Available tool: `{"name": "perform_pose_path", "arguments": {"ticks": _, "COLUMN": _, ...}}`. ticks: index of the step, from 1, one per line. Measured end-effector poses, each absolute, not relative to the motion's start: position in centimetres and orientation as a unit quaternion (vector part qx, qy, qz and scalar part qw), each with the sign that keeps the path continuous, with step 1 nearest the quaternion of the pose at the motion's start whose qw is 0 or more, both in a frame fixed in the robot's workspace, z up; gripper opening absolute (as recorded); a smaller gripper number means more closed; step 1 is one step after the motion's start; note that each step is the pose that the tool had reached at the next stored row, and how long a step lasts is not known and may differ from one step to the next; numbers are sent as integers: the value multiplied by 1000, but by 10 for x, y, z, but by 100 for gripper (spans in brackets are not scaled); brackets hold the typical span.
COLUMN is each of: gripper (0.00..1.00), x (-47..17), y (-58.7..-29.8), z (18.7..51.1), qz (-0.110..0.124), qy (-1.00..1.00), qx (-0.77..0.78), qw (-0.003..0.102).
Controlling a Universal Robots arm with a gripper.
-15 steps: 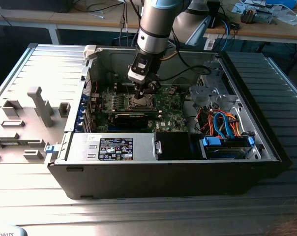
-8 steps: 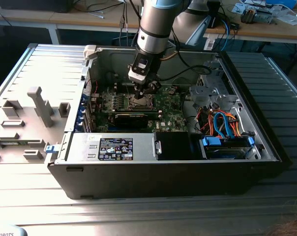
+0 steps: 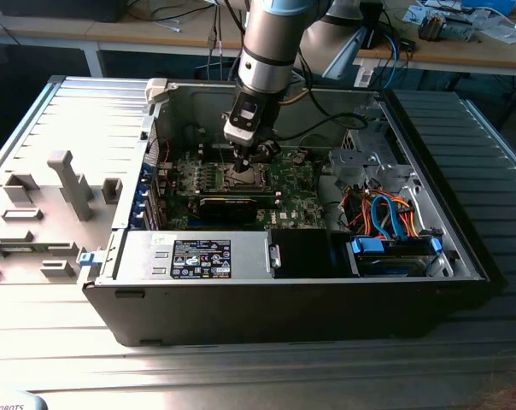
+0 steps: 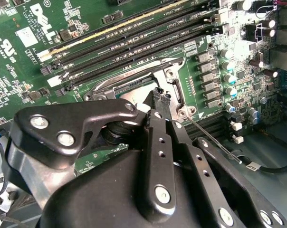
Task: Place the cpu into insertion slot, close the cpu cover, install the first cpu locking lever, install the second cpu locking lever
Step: 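Install the first cpu locking lever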
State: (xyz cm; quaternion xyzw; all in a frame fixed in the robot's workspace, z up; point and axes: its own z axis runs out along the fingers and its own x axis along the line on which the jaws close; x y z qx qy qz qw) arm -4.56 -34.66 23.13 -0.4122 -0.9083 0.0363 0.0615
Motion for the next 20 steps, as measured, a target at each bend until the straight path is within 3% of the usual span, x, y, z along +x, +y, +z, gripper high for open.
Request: {"name": "perform_pose_path", "arguments": {"ticks": 20, "gripper": 11, "x": -46, "y": -347, "z": 231, "qz": 37, "qy": -916, "qx": -395, "qw": 61}}
